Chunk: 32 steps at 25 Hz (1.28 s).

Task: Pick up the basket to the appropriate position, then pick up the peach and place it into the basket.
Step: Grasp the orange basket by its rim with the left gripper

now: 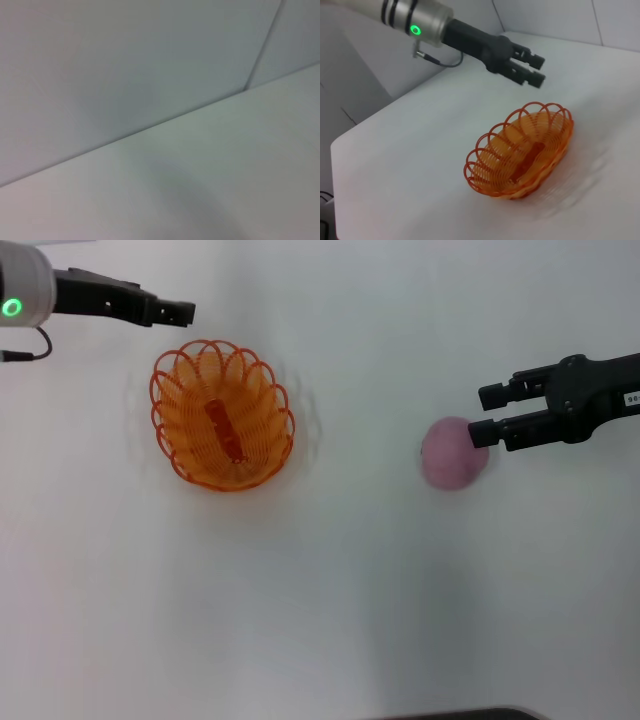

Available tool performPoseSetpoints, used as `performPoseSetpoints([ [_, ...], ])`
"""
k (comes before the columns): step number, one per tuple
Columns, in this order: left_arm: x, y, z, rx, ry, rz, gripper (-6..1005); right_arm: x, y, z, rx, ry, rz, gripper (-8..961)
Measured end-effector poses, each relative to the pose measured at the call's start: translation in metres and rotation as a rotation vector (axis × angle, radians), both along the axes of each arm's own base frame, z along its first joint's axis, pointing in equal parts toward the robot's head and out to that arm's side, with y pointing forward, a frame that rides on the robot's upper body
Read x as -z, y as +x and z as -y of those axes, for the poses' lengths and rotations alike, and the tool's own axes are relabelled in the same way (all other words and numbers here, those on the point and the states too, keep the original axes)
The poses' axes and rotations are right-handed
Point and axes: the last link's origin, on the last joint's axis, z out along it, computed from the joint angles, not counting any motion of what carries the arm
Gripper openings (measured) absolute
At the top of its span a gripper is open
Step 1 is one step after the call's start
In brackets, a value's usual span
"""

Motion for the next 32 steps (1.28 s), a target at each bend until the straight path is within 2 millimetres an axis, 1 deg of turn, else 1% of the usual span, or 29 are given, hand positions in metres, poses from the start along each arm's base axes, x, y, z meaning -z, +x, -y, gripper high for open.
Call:
performPoseSetpoints([
  [5,0.015,0.002,0.000,0.047,-0.046,-0.119,842,0.002,-0.001,0.000,-0.001,0.002,-0.003,724],
  [9,0.026,0.001,0.003,0.051,-0.092,-0.148,836,0.003,0.000,0.000,0.002,0.004,-0.002,724],
  [13,0.034,-0.001,0.004,0.043,-0.121,-0.156,744,0.003,-0.001,-0.001,0.000,0.004,-0.003,724],
  [17,0.039,-0.003,0.004,0.050,-0.115,-0.174,674,0.004,-0.001,-0.001,-0.002,0.004,-0.004,724],
  [29,0.044,-0.007,0.006,0.047,-0.111,-0.190,430,0.004,-0.001,-0.002,0.004,0.013,0.000,724],
  [32,0.044,-0.008,0.006,0.047,-0.108,-0.190,324,0.004,-0.001,-0.002,0.004,0.014,0.000,724],
])
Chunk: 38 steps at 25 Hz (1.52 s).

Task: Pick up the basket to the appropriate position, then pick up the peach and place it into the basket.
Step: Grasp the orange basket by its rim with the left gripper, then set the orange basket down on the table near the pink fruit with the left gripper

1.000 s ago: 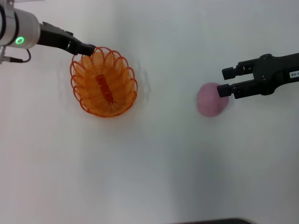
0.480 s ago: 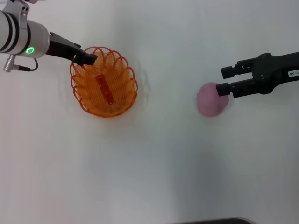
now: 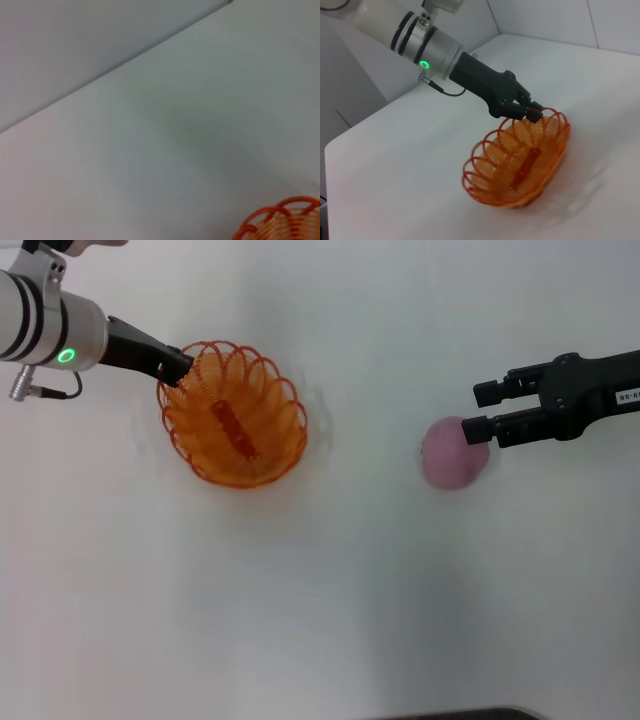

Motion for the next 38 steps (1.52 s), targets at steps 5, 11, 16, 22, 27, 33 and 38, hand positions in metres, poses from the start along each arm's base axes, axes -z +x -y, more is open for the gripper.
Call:
performPoseSetpoints([
  [5,-0.004,-0.004,0.001,-0.031,0.021,0.030,165,0.000,0.000,0.000,-0.002,0.002,-0.001,722],
  [11,-0.032,-0.011,0.008,-0.152,0.063,0.198,83,0.000,0.000,0.000,0.002,0.007,-0.004,717],
  [16,-0.060,-0.027,0.022,-0.267,0.128,0.381,62,0.000,0.002,0.000,0.006,0.012,-0.001,714],
  [22,-0.078,-0.064,0.047,-0.501,0.254,0.543,55,-0.001,0.001,-0.001,0.005,0.017,0.001,709],
  [27,-0.075,-0.083,0.068,-0.614,0.296,0.670,50,-0.001,0.001,-0.002,0.003,0.018,0.001,704],
  [33,-0.067,-0.091,0.086,-0.698,0.263,0.755,111,-0.001,0.001,-0.002,0.003,0.020,0.001,699],
  [38,-0.065,-0.085,0.103,-0.732,0.113,0.775,161,-0.001,0.001,-0.002,0.006,0.021,0.000,694],
])
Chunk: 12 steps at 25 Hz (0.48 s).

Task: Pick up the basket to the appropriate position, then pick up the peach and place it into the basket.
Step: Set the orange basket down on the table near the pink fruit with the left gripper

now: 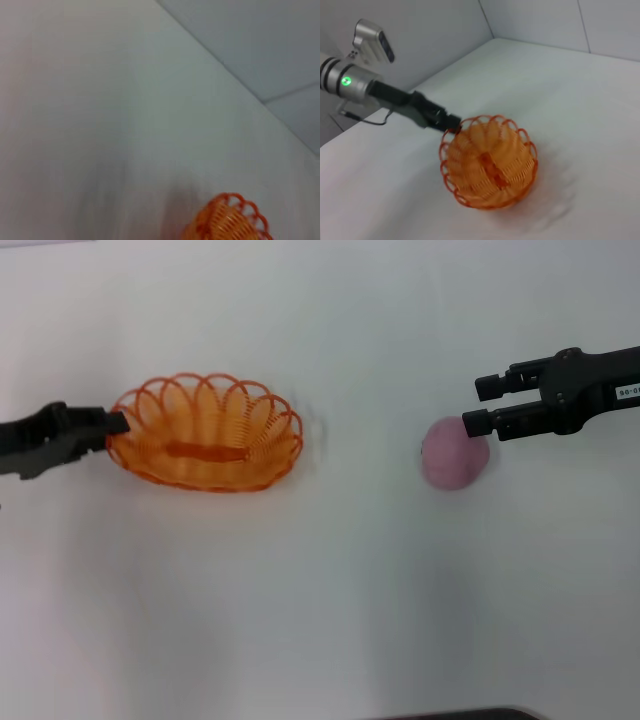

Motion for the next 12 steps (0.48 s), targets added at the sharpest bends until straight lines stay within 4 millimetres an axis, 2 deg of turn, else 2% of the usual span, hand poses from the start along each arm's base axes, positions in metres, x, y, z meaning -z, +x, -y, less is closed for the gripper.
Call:
performPoseSetpoints([
  [5,-0.011,0.003,0.007,0.029,-0.066,0.025,389,-0.001,-0.002,-0.002,-0.006,0.006,0.000,690],
  [12,-0.033,-0.018,0.005,-0.008,0.007,-0.051,628,-0.003,-0.003,-0.004,-0.006,0.017,-0.006,683],
])
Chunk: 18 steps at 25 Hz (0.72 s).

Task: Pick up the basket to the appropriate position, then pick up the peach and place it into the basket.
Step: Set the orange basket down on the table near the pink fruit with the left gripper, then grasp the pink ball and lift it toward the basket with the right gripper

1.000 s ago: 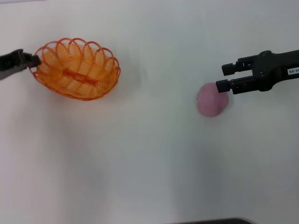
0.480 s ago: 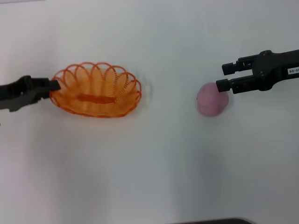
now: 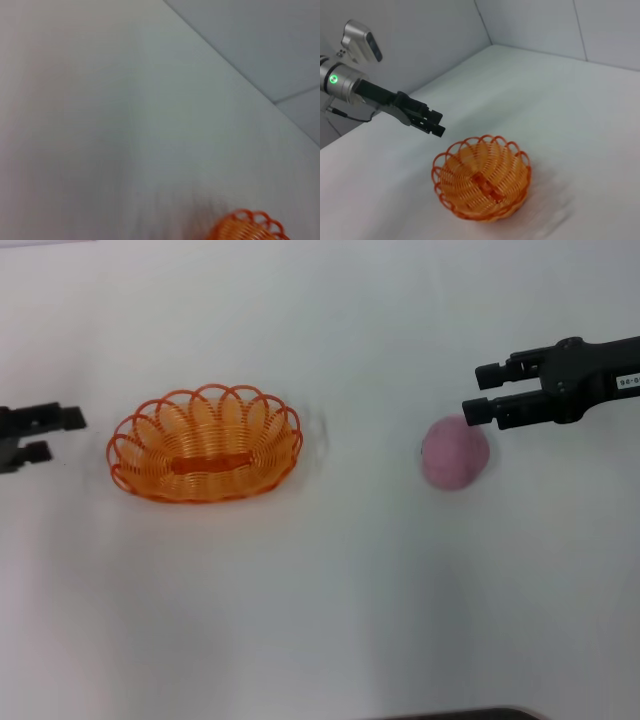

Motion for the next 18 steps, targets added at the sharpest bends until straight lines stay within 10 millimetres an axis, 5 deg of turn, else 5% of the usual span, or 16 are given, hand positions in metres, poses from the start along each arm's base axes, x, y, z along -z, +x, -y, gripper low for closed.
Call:
performPoseSetpoints([
  [7,-0.014,0.005,-0.003,0.275,0.173,-0.021,822,-0.009,0.000,-0.004,0.013,0.034,-0.018,677],
  [12,0.001,0.017,0.008,0.612,0.241,-0.088,860,-0.015,-0.006,-0.012,0.056,0.027,-0.013,672],
  [18,0.008,0.020,0.019,0.804,0.220,-0.165,859,-0.030,-0.017,-0.025,0.099,-0.008,0.137,667],
])
